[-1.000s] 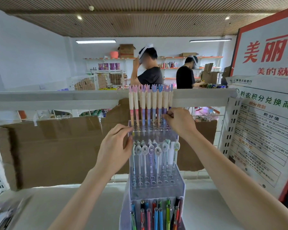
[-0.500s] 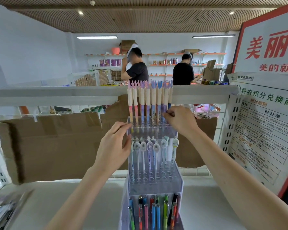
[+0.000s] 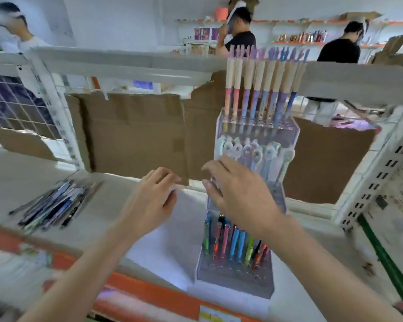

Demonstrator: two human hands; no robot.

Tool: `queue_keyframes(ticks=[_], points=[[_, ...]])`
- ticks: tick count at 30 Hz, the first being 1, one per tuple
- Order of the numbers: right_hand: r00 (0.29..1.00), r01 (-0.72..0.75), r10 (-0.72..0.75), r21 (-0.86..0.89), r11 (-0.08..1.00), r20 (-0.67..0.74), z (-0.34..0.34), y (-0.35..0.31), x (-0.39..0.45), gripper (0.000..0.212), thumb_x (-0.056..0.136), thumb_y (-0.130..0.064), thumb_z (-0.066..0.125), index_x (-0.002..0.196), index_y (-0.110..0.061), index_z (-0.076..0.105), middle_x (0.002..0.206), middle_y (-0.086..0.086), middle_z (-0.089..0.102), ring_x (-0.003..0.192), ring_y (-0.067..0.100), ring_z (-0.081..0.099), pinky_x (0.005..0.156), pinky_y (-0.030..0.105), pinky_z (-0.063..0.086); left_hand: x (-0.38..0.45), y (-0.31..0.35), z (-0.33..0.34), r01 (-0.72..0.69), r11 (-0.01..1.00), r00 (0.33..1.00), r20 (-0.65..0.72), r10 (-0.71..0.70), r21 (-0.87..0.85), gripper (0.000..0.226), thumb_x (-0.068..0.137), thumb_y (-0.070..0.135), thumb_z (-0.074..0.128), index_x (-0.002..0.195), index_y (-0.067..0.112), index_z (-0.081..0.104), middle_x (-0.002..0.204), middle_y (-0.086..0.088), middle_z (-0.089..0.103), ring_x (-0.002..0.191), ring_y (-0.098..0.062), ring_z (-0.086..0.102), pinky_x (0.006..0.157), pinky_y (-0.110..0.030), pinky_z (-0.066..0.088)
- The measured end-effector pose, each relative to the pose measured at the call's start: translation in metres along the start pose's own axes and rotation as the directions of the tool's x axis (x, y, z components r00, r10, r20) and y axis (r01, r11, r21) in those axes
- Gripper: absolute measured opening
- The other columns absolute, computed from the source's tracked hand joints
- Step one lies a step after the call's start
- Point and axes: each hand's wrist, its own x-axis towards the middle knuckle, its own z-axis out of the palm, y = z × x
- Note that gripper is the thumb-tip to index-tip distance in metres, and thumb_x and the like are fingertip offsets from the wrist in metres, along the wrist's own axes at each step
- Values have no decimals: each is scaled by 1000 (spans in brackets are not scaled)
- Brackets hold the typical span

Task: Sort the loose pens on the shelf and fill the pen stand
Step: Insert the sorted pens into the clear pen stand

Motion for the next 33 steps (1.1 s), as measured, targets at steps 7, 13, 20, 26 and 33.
queue_keyframes(ticks=[7, 13, 20, 26, 33], points=[[911, 34, -160, 318, 947, 380, 99, -91, 5, 26, 95, -22, 44, 114, -9, 55, 112, 10, 54, 103, 29, 54, 84, 42, 48, -99, -94, -15, 501, 847, 822, 208, -530, 178, 30, 88, 16, 56, 115, 7, 60, 115, -10, 56, 107, -33, 54, 92, -40, 44], [787, -144, -46, 256, 956, 615, 195, -137, 41, 32, 93, -21, 45, 121, -7, 52, 120, 13, 52, 114, 30, 50, 91, 35, 43, -107, -179, -40, 685, 599, 608, 128, -784, 414, 41, 90, 26, 53, 122, 1, 51, 124, -22, 47, 118, -38, 41, 97, -42, 35], [699, -298, 98, 163, 941, 709, 260, -167, 69, 34, 93, -21, 44, 124, -8, 47, 124, 12, 50, 118, 31, 48, 93, 35, 42, -91, -256, -18, 716, 531, 513, 173, -841, 453, 86, 79, 64, 49, 135, 0, 35, 140, -23, 33, 131, -39, 29, 104, -44, 31], [655, -403, 210, 100, 910, 726, 277, -172, 74, 30, 93, -23, 44, 119, -9, 49, 120, 12, 48, 115, 32, 49, 88, 35, 43, -85, -268, 5, 612, 561, 570, 180, -801, 557, 85, 74, 56, 63, 133, 3, 32, 137, -19, 35, 126, -35, 35, 101, -40, 33], [631, -463, 275, 68, 884, 725, 273, -171, 81, 27, 93, -24, 41, 114, -9, 50, 118, 11, 49, 111, 33, 51, 84, 35, 45, -77, -278, 5, 677, 622, 551, 289, -783, 394, 83, 83, 29, 62, 143, -1, 13, 135, -16, 45, 123, -33, 46, 93, -39, 42]])
